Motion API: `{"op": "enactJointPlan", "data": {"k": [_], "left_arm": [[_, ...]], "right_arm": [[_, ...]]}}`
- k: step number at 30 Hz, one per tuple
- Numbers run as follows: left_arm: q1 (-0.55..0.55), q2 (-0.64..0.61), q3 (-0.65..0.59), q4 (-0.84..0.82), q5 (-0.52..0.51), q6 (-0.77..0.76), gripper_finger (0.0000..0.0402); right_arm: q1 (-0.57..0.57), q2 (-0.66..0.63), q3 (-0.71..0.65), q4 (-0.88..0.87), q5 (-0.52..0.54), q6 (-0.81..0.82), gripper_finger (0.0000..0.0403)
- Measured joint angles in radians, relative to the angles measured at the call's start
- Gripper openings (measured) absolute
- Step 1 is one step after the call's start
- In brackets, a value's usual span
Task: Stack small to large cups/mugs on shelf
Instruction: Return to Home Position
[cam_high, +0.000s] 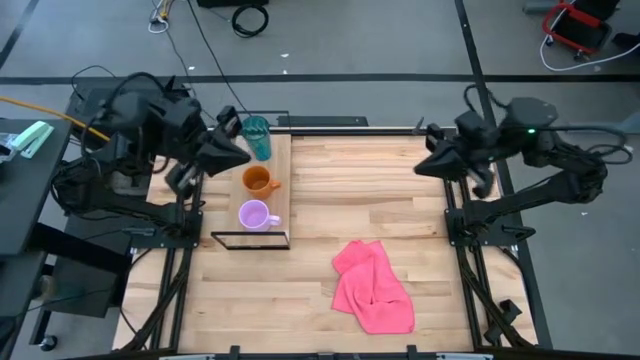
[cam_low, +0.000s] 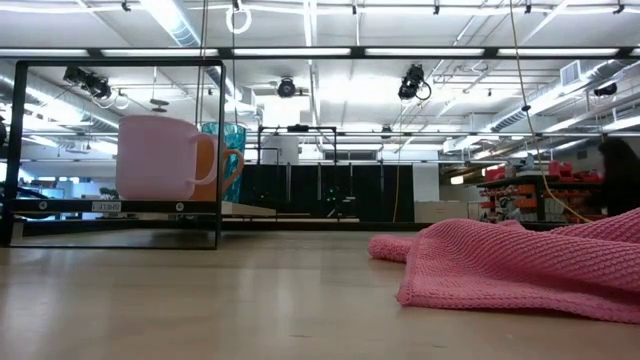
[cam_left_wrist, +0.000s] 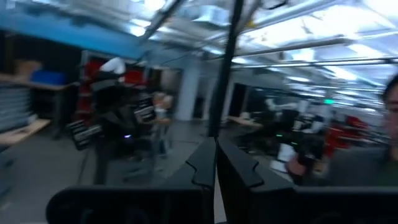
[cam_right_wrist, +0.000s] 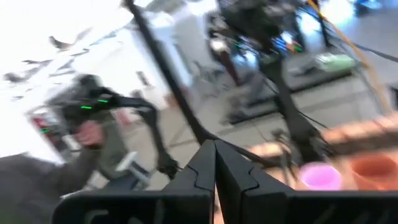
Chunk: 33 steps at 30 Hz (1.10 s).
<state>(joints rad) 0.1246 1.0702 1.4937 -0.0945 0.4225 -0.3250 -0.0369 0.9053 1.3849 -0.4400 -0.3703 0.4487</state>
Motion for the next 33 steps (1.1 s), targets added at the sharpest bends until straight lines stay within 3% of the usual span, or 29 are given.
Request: {"op": "enactJointPlan", "data": {"k": [5,14,19,28,33], "left_arm": [[0.004,-0.021,0.000,0.014,0.053,0.044,0.0021],[0.021,-0.104,0.000,-0.048,0.053,-0.067,0.0034],[0.021,-0.178,0.000,-0.183,0.054,-0.034,0.0032],[0.021,-0.327,0.000,-0.396,0.011,0.026,0.0024],[0.021,-0.386,-0.001,-0.489,-0.063,0.029,0.0033]], "right_arm": [[0.035,-0.031,0.000,0.142,-0.085,-0.002,0.0010],[0.105,-0.081,0.000,0.300,-0.086,0.058,0.0011],[0.106,-0.088,0.000,0.351,-0.084,0.151,0.0011],[0.105,-0.090,0.000,0.378,-0.083,0.099,0.0011],[0.105,-0.097,0.000,0.384,-0.083,0.092,0.0011]]}}
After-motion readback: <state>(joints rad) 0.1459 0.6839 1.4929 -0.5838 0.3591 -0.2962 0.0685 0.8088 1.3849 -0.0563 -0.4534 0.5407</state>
